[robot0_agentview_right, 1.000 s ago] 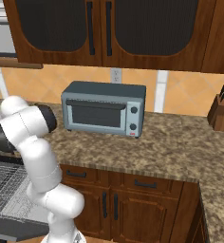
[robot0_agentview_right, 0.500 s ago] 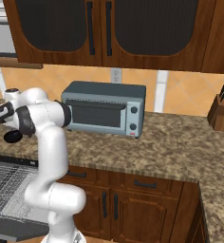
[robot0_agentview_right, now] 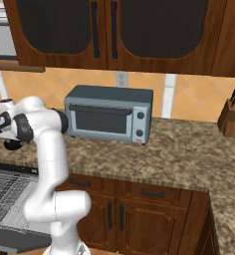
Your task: Pick up the cup and bowl from the counter, place them in the dishwasher, and close the dishwasher door.
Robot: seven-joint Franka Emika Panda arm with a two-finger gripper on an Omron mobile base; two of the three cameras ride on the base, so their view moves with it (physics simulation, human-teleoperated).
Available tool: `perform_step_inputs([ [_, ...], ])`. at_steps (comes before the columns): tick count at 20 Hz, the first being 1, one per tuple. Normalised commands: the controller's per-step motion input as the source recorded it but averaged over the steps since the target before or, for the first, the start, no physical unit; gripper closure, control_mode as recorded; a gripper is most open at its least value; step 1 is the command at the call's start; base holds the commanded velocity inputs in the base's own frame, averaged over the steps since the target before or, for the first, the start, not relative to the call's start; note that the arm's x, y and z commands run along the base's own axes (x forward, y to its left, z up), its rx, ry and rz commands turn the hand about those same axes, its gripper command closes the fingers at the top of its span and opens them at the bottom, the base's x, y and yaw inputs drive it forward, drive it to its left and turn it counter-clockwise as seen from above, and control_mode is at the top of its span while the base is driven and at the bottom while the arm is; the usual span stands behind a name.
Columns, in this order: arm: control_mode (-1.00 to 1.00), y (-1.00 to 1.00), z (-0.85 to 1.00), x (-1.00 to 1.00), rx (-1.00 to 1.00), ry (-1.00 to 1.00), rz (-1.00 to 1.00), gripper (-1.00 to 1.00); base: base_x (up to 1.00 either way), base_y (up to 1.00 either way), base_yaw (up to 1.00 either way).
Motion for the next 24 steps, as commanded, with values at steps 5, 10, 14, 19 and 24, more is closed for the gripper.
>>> perform_step_inputs([
  [5,-1.0,-0.09,-0.14,0.0,0.01,0.01,0.0,-1.0,0.0,0.0,0.0],
  [10,-1.0,-0.35,0.0,0.0,0.14,0.0,-0.05,-1.0,0.0,0.0,0.0],
  [14,-1.0,-0.12,-0.34,-0.04,0.03,0.0,-0.02,-1.0,0.0,0.0,0.0],
  [19,-1.0,0.0,-0.59,0.0,0.0,0.0,0.0,-1.0,0.0,0.0,0.0],
  [24,-1.0,0.0,-0.03,0.0,0.0,0.01,0.0,1.0,0.0,0.0,0.0],
])
